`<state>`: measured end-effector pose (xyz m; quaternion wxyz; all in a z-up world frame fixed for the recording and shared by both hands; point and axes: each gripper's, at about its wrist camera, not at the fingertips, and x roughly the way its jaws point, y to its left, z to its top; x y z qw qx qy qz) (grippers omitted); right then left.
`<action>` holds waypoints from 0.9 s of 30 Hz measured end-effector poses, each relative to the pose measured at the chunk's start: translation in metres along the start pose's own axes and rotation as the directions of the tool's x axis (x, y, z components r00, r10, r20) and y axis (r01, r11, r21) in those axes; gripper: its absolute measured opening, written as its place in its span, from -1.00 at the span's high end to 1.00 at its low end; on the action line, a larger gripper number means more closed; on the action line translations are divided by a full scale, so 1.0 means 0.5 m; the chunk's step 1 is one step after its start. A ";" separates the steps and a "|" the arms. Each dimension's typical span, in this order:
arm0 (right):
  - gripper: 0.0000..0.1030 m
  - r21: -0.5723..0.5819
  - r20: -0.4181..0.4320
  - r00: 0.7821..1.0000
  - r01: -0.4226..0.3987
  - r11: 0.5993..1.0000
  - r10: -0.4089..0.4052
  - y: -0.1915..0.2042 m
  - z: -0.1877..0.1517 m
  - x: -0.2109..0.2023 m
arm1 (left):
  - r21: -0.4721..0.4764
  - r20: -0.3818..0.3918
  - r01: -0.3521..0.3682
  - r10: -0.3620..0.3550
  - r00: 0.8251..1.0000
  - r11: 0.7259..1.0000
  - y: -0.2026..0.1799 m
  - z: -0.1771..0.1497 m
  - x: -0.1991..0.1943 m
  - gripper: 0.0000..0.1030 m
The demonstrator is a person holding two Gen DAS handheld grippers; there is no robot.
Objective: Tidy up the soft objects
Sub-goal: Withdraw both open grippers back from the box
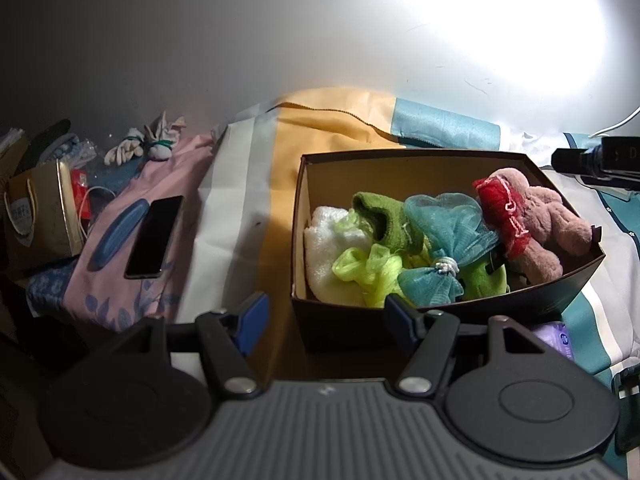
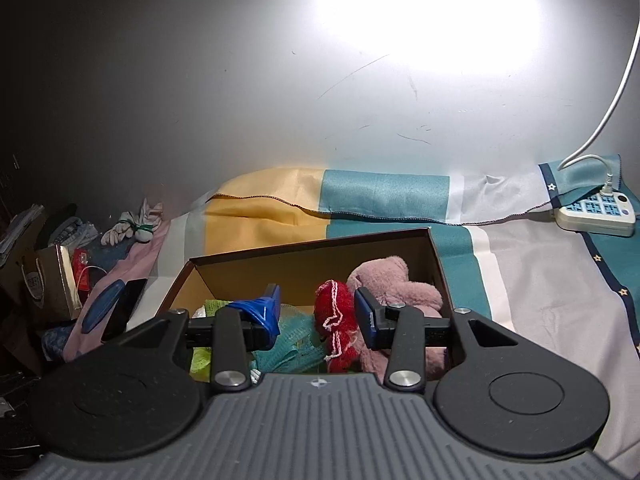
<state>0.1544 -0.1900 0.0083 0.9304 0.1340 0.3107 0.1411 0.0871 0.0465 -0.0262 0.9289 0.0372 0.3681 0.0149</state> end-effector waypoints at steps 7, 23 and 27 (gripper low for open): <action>0.51 0.055 0.032 0.999 -0.006 0.998 0.004 0.011 -0.027 -0.073 | 0.020 0.004 -0.021 0.020 1.000 1.000 -0.018 0.001 -0.018 -0.32; 0.51 0.014 0.044 0.998 0.052 0.999 -0.052 0.033 -0.110 -0.159 | 0.070 -0.030 -0.028 0.031 0.999 0.997 -0.056 -0.026 -0.038 -0.38; 0.51 0.010 0.019 0.998 0.067 0.998 -0.068 0.029 -0.130 -0.166 | 0.066 -0.054 -0.016 0.020 0.998 0.998 -0.062 -0.038 -0.034 -0.40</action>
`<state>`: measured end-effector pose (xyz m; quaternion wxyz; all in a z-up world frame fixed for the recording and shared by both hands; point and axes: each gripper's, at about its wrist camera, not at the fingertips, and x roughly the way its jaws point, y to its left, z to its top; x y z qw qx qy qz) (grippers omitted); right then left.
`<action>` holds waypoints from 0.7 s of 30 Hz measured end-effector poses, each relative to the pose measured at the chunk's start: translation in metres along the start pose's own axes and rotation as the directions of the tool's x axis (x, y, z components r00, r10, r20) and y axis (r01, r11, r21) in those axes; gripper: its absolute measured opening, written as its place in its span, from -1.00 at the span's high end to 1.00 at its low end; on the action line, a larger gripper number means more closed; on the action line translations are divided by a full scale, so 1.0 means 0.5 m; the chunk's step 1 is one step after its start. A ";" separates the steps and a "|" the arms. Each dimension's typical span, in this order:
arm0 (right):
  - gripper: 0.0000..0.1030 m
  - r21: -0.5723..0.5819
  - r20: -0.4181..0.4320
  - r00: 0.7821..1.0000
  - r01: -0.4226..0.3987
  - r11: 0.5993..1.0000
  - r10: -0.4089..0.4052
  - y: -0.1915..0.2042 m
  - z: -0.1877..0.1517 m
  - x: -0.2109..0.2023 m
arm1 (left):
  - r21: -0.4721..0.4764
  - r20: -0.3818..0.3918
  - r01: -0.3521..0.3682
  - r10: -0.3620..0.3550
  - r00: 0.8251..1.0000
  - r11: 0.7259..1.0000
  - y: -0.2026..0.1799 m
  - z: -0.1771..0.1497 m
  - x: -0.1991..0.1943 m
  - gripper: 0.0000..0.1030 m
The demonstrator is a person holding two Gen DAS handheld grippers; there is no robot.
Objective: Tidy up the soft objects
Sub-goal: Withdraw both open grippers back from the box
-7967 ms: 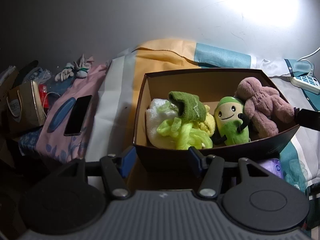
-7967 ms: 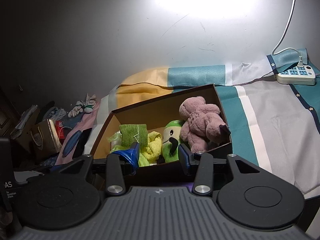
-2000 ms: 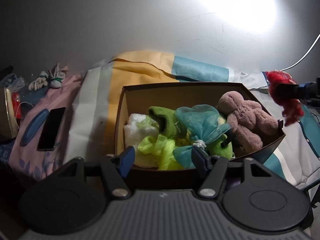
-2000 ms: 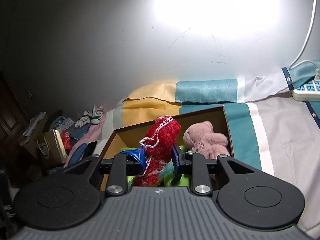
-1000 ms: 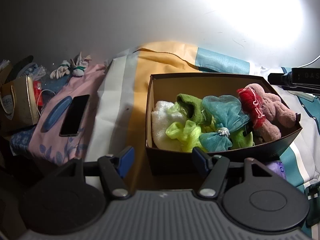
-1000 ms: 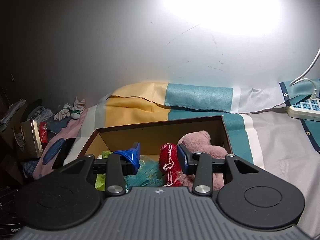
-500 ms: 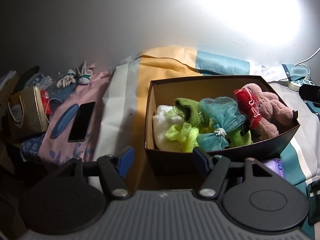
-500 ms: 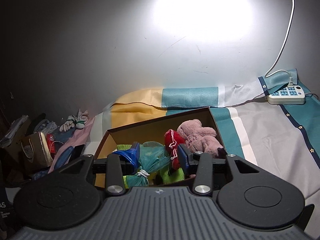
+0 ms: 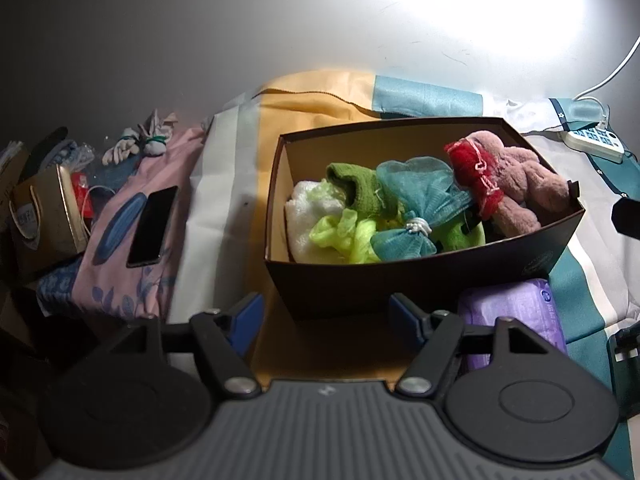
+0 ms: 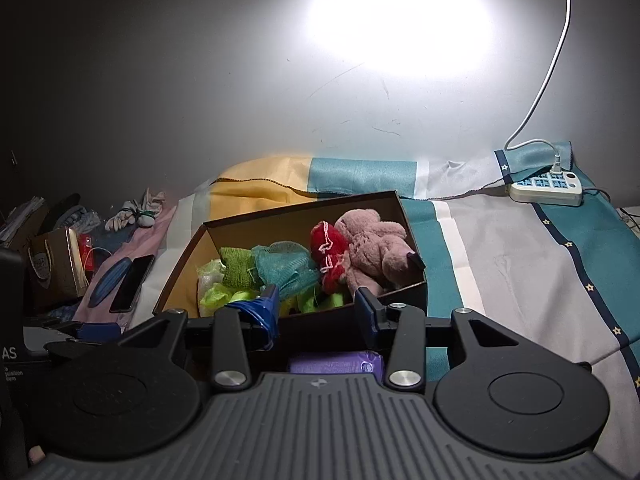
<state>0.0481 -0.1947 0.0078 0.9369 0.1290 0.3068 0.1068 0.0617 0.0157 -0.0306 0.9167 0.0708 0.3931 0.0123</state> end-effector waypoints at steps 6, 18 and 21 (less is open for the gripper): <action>0.51 0.022 -0.078 0.997 0.020 1.000 -0.019 -0.007 -0.029 0.003 | 0.016 -0.044 0.003 -0.002 0.999 1.000 -0.016 -0.023 0.013 -0.41; 0.51 0.011 -0.172 0.985 0.018 1.000 -0.016 -0.017 -0.062 0.011 | -0.007 -0.111 -0.026 0.025 0.993 1.000 -0.029 -0.053 0.016 -0.41; 0.51 -0.003 -0.185 0.983 0.005 1.000 -0.005 -0.021 -0.062 0.007 | -0.029 -0.125 -0.039 0.036 0.992 0.999 -0.031 -0.056 0.012 -0.41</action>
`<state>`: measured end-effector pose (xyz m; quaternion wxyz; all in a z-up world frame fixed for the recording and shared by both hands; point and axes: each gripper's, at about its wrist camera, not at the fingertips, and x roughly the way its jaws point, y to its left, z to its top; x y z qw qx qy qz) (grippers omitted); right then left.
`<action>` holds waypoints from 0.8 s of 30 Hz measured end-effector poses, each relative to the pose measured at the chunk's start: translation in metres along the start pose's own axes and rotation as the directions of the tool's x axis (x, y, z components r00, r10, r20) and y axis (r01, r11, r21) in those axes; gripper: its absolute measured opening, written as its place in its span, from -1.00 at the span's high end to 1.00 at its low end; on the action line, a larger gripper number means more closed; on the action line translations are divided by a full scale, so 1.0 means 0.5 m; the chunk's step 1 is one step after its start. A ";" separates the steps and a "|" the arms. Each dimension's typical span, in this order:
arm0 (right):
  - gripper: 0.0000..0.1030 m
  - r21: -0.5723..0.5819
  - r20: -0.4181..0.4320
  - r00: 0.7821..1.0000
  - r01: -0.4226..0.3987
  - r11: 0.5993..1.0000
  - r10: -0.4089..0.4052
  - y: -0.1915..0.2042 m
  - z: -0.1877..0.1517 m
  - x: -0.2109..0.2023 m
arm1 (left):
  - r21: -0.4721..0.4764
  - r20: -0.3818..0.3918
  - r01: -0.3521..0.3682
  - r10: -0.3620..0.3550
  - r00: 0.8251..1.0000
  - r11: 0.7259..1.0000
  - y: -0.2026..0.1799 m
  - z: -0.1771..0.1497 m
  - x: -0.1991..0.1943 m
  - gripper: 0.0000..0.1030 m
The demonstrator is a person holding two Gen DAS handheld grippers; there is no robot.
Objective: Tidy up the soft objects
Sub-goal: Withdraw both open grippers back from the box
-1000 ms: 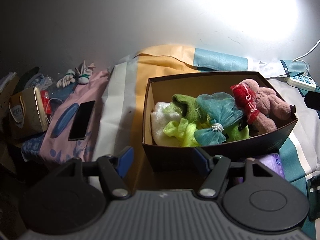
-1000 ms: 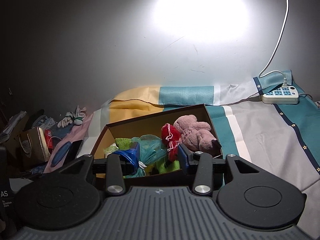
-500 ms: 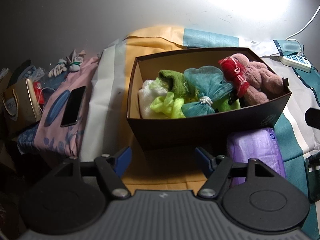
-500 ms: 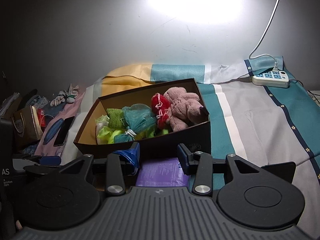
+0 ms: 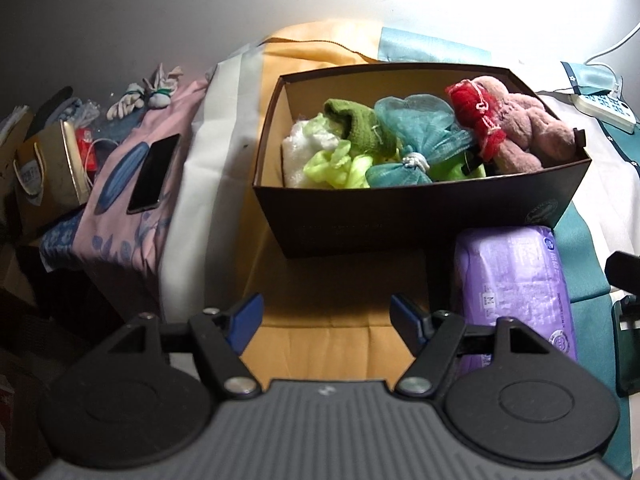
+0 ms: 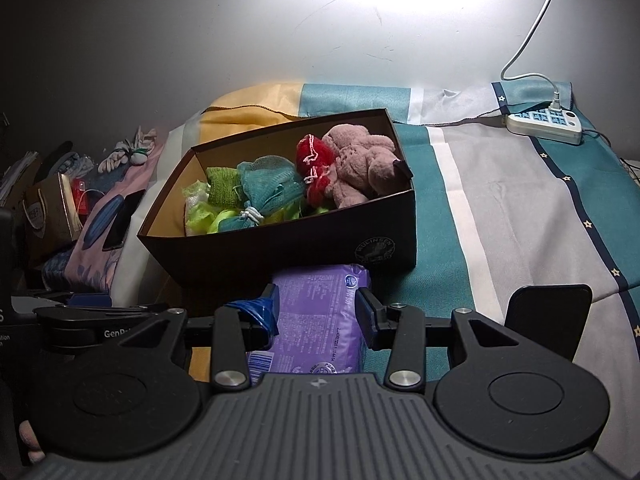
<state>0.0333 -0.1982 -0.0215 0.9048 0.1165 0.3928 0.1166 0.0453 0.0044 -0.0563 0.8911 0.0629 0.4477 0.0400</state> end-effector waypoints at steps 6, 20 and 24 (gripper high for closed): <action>0.51 -0.032 -0.009 1.000 -0.014 0.999 0.013 -0.019 0.003 -0.012 | -0.037 -0.044 -0.023 0.021 0.999 0.999 -0.014 -0.008 -0.003 -0.41; 0.51 -0.055 -0.057 0.998 -0.038 0.998 0.034 -0.060 -0.005 -0.033 | -0.029 -0.065 -0.069 0.067 0.996 0.997 -0.057 -0.013 -0.035 -0.41; 0.51 -0.042 -0.078 0.995 -0.066 0.997 0.063 -0.072 -0.008 -0.039 | -0.031 -0.053 -0.064 0.063 0.997 0.997 -0.071 -0.013 -0.043 -0.41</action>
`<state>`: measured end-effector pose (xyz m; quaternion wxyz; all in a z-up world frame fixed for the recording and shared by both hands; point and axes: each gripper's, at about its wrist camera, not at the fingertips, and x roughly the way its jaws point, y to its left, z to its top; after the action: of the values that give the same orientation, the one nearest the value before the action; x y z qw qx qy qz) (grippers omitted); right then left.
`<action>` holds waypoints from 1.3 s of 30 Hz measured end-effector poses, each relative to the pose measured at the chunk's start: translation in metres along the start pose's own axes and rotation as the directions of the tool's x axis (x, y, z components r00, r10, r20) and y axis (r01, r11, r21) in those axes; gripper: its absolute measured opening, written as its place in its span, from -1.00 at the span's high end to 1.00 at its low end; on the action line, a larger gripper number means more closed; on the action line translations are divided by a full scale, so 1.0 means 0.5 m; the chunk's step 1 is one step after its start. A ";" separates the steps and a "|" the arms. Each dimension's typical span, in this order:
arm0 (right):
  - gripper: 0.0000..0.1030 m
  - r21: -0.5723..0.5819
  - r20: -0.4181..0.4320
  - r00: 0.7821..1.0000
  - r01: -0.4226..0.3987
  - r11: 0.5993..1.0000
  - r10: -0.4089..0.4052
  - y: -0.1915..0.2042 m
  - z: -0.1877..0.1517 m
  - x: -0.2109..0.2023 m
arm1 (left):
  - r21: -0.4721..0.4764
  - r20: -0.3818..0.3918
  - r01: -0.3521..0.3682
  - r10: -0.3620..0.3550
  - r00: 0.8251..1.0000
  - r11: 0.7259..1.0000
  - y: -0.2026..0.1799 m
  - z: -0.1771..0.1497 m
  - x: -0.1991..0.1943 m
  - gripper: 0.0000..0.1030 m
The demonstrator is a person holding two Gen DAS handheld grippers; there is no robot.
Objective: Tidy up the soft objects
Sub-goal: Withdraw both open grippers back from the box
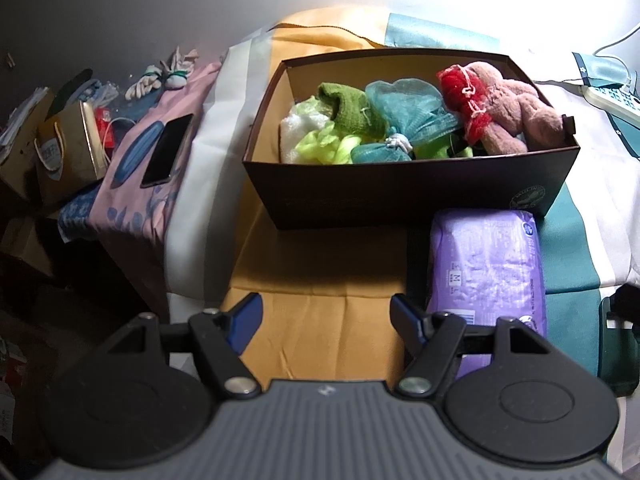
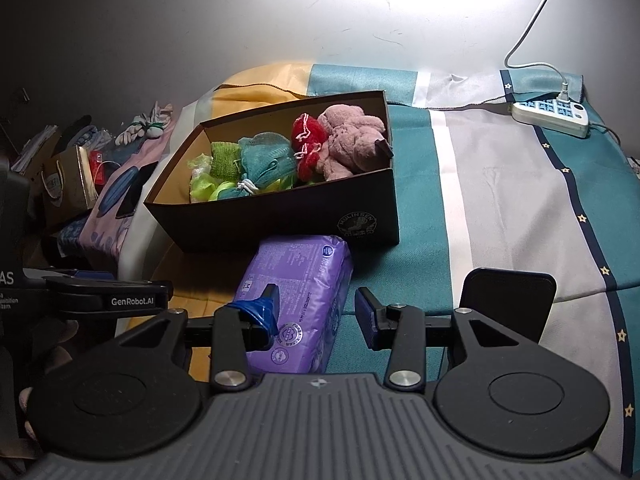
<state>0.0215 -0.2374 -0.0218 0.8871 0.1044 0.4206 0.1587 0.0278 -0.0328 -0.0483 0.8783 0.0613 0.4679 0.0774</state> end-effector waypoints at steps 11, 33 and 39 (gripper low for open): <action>0.52 -0.006 -0.001 1.000 -0.011 1.000 0.011 -0.027 -0.010 -0.017 | -0.010 0.044 -0.038 0.038 0.998 0.999 0.005 0.010 -0.021 -0.41; 0.51 -0.058 -0.028 0.998 -0.065 0.996 0.064 0.013 -0.006 -0.005 | -0.096 0.052 -0.135 0.141 0.989 0.986 0.087 0.004 -0.043 -0.41; 0.51 -0.035 -0.036 0.999 -0.033 0.999 0.031 0.042 0.007 0.008 | -0.082 0.070 -0.110 0.116 0.991 0.990 0.114 0.019 -0.037 -0.41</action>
<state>0.0225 -0.2167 -0.0158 0.8786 0.0922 0.4316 0.1823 0.0210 0.0191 -0.0178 0.8910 0.0561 0.4271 0.1430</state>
